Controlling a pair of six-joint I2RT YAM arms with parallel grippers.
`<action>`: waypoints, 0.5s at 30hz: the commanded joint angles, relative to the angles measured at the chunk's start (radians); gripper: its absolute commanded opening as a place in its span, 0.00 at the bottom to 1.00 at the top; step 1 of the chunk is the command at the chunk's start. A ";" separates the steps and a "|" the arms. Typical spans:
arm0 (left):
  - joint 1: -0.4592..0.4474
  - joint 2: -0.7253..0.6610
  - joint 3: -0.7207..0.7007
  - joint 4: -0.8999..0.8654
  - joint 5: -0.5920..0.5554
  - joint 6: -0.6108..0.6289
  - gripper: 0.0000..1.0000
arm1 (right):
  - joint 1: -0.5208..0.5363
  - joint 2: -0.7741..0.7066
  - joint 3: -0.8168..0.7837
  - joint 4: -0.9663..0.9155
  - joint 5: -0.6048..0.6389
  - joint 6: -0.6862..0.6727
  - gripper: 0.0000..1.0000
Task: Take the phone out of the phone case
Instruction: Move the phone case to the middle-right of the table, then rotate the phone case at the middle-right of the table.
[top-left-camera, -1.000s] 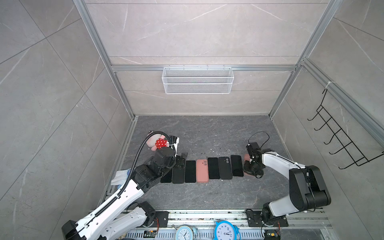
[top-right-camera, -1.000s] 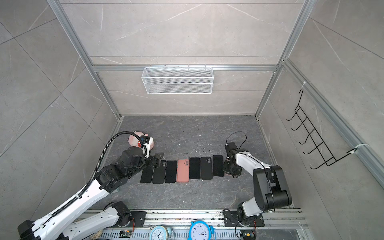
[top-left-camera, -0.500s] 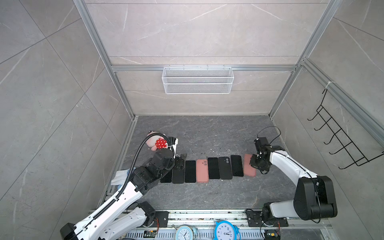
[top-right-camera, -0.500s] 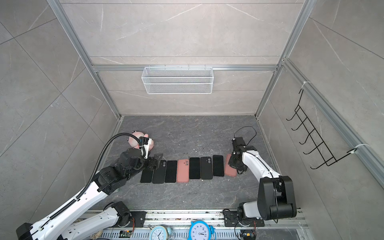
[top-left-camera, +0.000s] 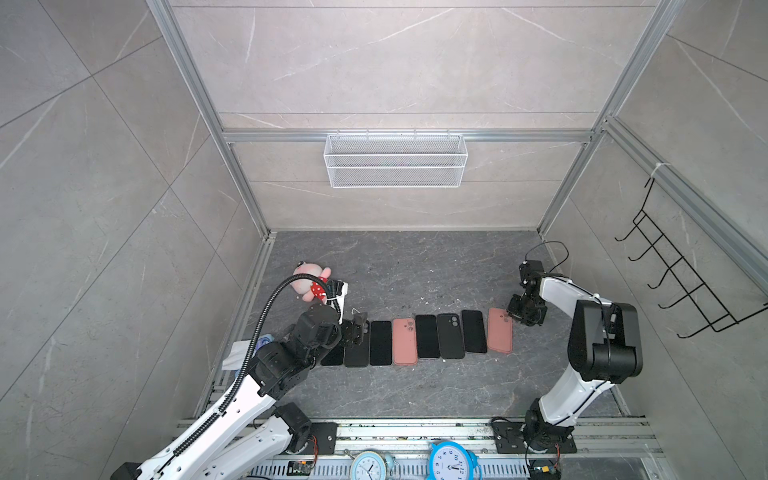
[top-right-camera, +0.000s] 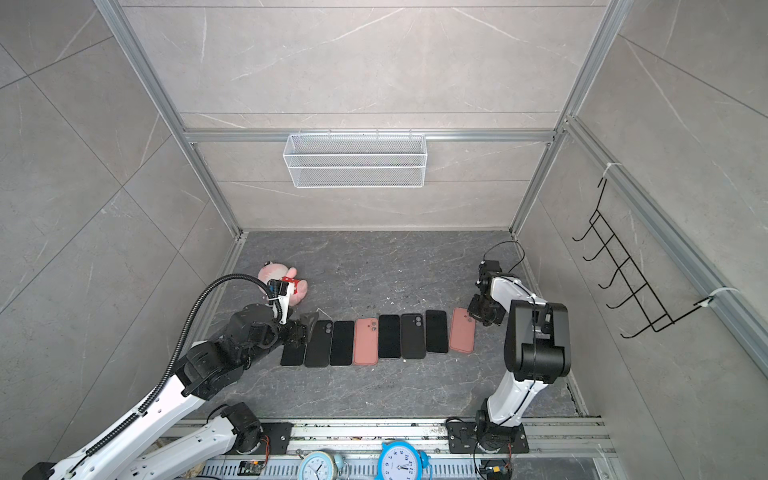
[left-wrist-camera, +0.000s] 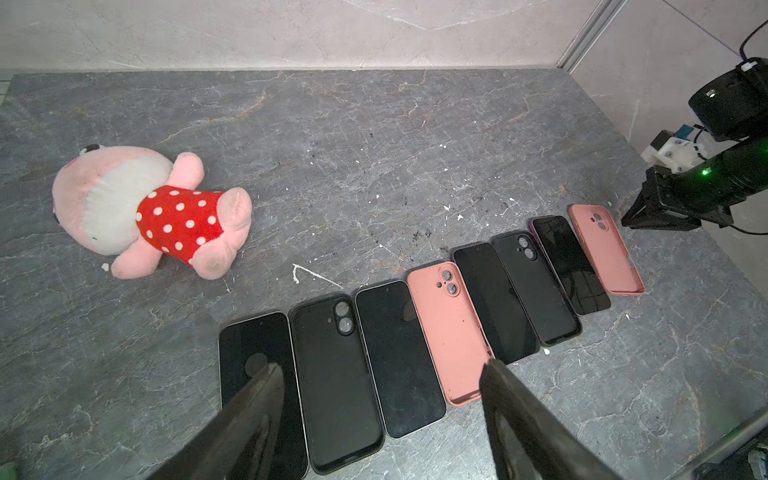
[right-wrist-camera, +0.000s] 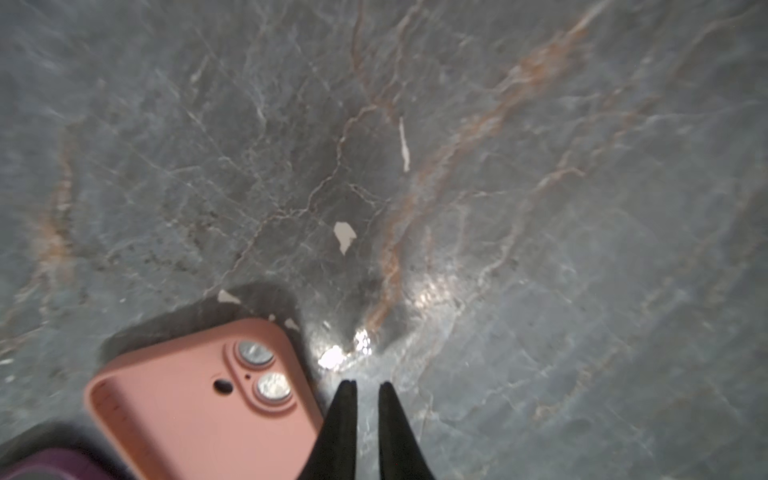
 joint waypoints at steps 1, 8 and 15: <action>0.005 -0.005 -0.002 -0.005 -0.030 -0.026 0.77 | 0.003 0.024 0.018 0.026 -0.024 -0.030 0.15; 0.005 -0.014 -0.008 -0.007 -0.042 -0.031 0.77 | 0.004 0.016 0.016 0.048 -0.067 -0.041 0.16; 0.005 -0.008 -0.007 -0.008 -0.040 -0.033 0.77 | 0.017 0.022 0.026 0.057 -0.117 -0.061 0.18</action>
